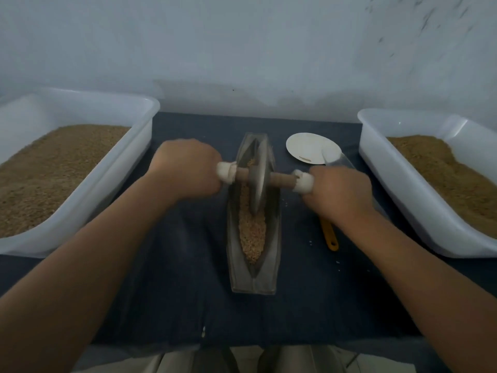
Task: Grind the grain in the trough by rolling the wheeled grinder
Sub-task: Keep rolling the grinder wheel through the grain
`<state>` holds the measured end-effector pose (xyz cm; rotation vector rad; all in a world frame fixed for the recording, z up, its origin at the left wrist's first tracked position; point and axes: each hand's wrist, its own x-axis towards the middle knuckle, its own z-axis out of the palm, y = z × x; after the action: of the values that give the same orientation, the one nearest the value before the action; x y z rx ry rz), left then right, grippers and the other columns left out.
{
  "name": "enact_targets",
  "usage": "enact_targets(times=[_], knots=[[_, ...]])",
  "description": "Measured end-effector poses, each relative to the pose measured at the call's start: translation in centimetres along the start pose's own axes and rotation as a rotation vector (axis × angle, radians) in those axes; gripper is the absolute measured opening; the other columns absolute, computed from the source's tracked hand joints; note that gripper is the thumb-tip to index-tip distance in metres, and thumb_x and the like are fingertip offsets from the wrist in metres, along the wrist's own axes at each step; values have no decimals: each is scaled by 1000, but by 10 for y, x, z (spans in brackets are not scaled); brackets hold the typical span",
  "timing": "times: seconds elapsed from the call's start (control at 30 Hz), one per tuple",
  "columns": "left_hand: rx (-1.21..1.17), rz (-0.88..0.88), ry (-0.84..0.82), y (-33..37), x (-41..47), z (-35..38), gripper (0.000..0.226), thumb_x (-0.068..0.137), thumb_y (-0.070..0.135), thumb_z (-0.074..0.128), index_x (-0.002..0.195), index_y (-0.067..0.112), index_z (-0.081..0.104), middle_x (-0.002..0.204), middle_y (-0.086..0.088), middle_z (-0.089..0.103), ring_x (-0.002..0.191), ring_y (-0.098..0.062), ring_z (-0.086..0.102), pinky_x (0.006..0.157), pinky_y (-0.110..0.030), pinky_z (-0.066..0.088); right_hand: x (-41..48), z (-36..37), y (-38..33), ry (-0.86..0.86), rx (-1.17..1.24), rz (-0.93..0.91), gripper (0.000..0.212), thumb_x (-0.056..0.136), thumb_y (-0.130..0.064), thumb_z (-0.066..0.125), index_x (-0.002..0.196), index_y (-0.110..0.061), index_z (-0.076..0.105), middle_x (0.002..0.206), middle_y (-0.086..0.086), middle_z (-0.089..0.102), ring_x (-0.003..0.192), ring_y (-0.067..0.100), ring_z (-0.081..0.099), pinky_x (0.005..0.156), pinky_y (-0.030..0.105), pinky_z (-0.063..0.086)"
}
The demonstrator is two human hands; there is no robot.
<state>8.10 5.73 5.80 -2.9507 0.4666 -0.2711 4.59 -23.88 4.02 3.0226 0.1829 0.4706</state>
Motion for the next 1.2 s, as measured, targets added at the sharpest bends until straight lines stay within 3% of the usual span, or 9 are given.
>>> enact_targets(times=[0.13, 0.27, 0.43, 0.6, 0.77, 0.9, 1.03, 1.13, 1.2], knots=[[-39, -40, -28, -2, 32, -5, 26, 82, 52, 58, 75, 28, 58, 72, 10, 51, 72, -24, 54, 68, -36, 45, 34, 0, -6, -78, 4, 81, 14, 89, -39, 59, 83, -27, 59, 71, -5, 57, 68, 23, 58, 66, 37, 54], [-136, 2, -129, -3, -5, -4, 18, 81, 47, 63, 75, 30, 61, 74, 10, 59, 75, -21, 62, 67, -34, 47, 7, -12, -2, -53, -34, -9, 27, 90, -50, 61, 74, -29, 57, 68, -7, 56, 66, 20, 58, 59, 33, 50], [-207, 26, -177, -5, -69, 6, 24, 76, 55, 59, 70, 32, 58, 66, 13, 60, 63, -6, 58, 57, -28, 44, -40, -24, 6, 113, -3, -190, 34, 84, -56, 65, 67, -30, 50, 49, -10, 43, 43, 12, 46, 44, 32, 48], [-134, -22, -101, -1, -27, 7, 25, 72, 54, 52, 69, 30, 58, 68, 10, 59, 64, -14, 58, 56, -29, 42, 3, -6, 0, 58, -62, -61, 30, 93, -54, 60, 77, -28, 58, 62, -7, 51, 61, 21, 57, 54, 30, 44], [-119, -113, -39, 0, 17, 3, 29, 77, 52, 55, 70, 24, 59, 73, 6, 60, 66, -20, 58, 64, -34, 46, 42, -4, -5, -46, -23, 32, 20, 93, -40, 56, 79, -26, 58, 73, -2, 61, 67, 23, 59, 65, 37, 54], [-158, -51, -116, -2, -22, 6, 21, 76, 48, 59, 69, 28, 59, 67, 10, 61, 61, -12, 57, 54, -28, 38, 5, -7, 3, 53, -72, -57, 30, 91, -51, 60, 72, -28, 54, 62, -7, 51, 59, 20, 54, 52, 29, 39], [-193, -16, -75, -1, -70, 13, 26, 69, 58, 55, 67, 32, 55, 61, 13, 56, 56, -5, 53, 49, -25, 32, -34, -11, 12, 171, 73, -191, 43, 86, -70, 43, 68, -31, 53, 52, -11, 45, 46, 14, 49, 46, 31, 47], [-165, -6, -68, 0, -55, 12, 26, 70, 58, 53, 69, 32, 56, 65, 12, 58, 59, -8, 54, 51, -26, 34, -17, -2, 10, 195, 15, -162, 43, 89, -67, 48, 71, -29, 56, 56, -11, 47, 51, 19, 53, 49, 30, 47], [-124, -44, -43, 1, -24, 11, 27, 74, 55, 52, 70, 30, 58, 69, 10, 59, 63, -14, 57, 54, -27, 38, 9, 7, 6, 186, -35, -77, 38, 93, -58, 54, 73, -26, 54, 58, -7, 46, 55, 24, 52, 51, 27, 37]])
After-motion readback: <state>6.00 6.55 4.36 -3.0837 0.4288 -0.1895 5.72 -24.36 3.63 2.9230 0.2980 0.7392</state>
